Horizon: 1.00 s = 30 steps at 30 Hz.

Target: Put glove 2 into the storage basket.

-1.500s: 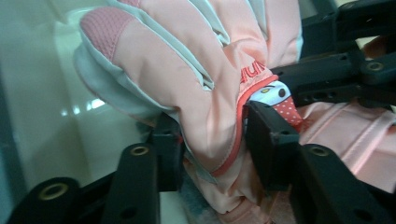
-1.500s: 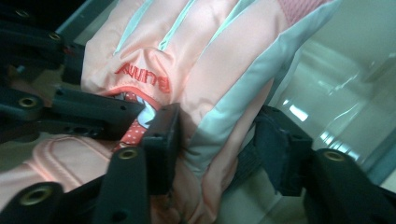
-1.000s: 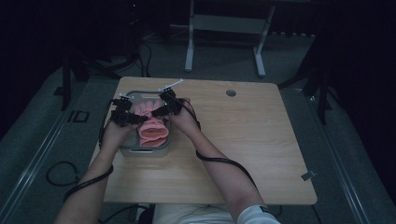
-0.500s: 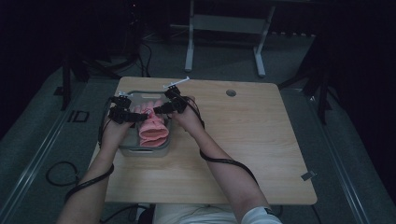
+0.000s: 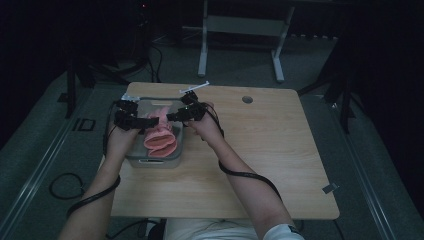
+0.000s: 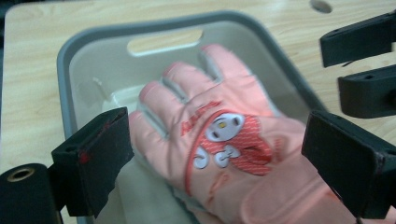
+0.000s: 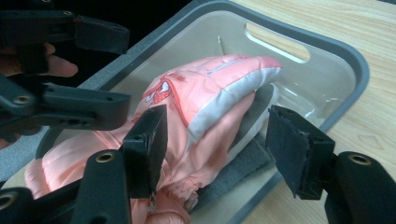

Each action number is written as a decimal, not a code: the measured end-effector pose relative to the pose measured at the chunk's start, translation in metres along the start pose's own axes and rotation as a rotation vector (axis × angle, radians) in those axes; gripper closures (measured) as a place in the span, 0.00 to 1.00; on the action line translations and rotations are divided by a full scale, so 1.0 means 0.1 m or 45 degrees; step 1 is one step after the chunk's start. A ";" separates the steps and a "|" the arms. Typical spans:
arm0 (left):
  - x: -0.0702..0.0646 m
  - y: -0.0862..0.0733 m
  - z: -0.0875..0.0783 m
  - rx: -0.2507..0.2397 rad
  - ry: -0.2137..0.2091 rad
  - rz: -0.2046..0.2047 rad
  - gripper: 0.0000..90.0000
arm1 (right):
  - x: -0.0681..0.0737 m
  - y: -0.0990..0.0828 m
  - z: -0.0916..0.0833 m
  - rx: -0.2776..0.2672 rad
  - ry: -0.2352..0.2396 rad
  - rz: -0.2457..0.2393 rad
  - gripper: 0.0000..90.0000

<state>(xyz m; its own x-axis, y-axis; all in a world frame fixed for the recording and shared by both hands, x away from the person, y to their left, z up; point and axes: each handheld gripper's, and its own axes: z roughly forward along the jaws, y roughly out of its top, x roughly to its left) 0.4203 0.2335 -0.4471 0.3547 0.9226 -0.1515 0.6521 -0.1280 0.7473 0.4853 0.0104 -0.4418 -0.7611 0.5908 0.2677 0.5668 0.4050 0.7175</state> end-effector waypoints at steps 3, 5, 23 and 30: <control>-0.06 -0.01 -0.04 -0.030 -0.048 0.010 0.09 | -0.02 -0.01 -0.05 -0.002 0.016 0.001 0.38; -0.11 -0.02 -0.06 -0.041 -0.070 0.026 0.09 | -0.02 -0.02 -0.09 -0.008 0.034 -0.027 0.33; -0.62 -0.11 -0.23 -0.110 -0.161 0.169 0.09 | -0.06 -0.29 -0.40 -0.049 0.075 -0.140 0.21; -0.73 -0.20 -0.25 -0.139 -0.177 0.189 0.09 | -0.11 -0.39 -0.49 -0.058 0.067 -0.144 0.21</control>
<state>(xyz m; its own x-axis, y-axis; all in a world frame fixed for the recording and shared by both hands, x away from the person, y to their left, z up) 0.3645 0.1774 -0.4349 0.5352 0.8367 -0.1164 0.5123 -0.2119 0.8323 0.4561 -0.0457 -0.4412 -0.8354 0.5055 0.2159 0.4625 0.4343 0.7729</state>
